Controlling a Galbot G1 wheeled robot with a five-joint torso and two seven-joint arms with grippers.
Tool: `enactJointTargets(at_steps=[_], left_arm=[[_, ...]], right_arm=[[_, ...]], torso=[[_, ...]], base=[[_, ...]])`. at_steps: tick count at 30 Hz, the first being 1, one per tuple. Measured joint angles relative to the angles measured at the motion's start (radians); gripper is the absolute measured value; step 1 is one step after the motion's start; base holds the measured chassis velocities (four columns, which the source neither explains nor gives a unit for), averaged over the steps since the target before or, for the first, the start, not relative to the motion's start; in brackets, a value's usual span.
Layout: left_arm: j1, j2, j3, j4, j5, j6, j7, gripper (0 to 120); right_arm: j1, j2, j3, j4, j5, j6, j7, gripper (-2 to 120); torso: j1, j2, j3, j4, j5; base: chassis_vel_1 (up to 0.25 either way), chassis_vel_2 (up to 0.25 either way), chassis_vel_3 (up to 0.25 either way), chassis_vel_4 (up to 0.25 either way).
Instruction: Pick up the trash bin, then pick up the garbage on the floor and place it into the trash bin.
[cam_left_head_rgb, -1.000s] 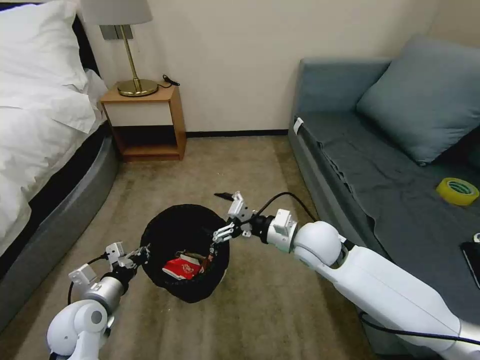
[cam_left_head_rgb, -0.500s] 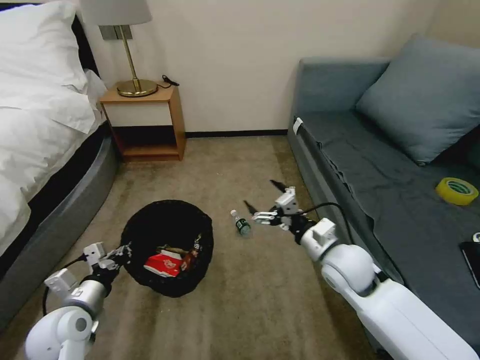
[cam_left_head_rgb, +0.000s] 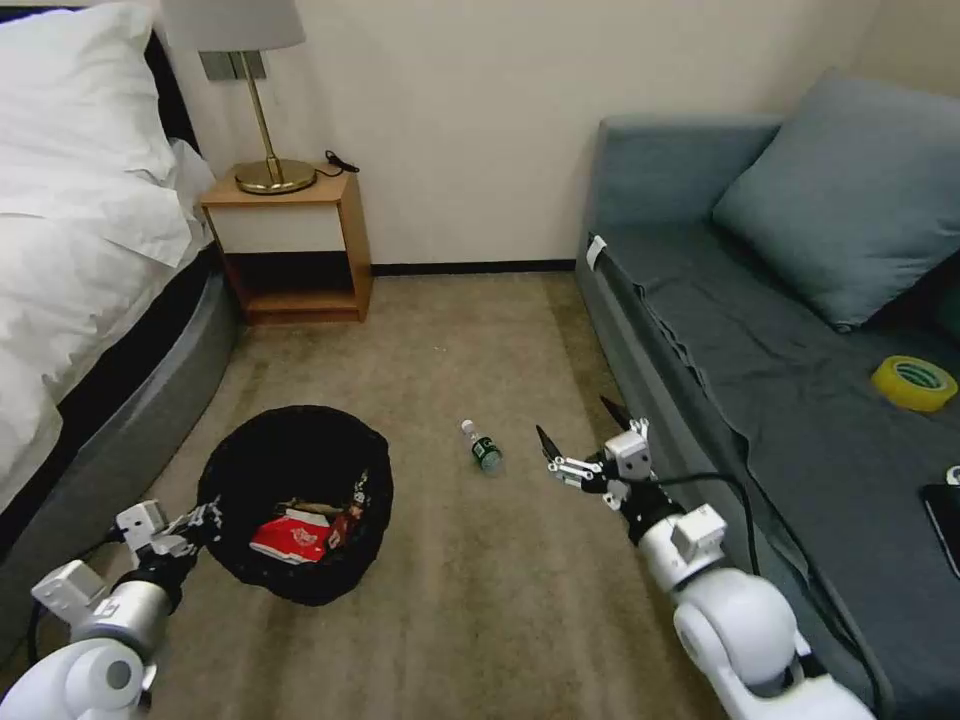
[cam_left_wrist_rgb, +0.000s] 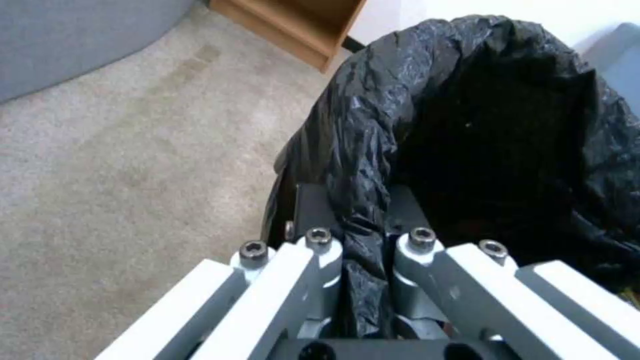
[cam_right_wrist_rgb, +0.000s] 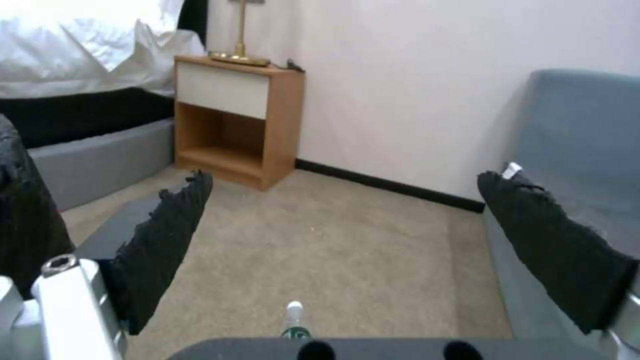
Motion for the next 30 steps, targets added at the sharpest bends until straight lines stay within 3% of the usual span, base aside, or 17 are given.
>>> enactJointTargets(at_steps=[14,30], left_arm=[[-0.015,0.017,0.031,0.000,-0.012,0.002,-0.016,4],[-0.020,0.045,0.023,0.009,-0.044,0.001,-0.023,4]], right_arm=[[-0.068,0.040,0.051,0.029,-0.021,0.016,-0.062,100],[-0.093,0.047,0.060,0.034,-0.034,0.026,-0.078,100]], torso=[[0.000,0.000,0.000,0.0001,0.0001],[0.000,0.000,0.000,0.0000,0.0002]], base=[[0.000,0.000,0.000,0.000],[0.000,0.000,0.000,0.000]])
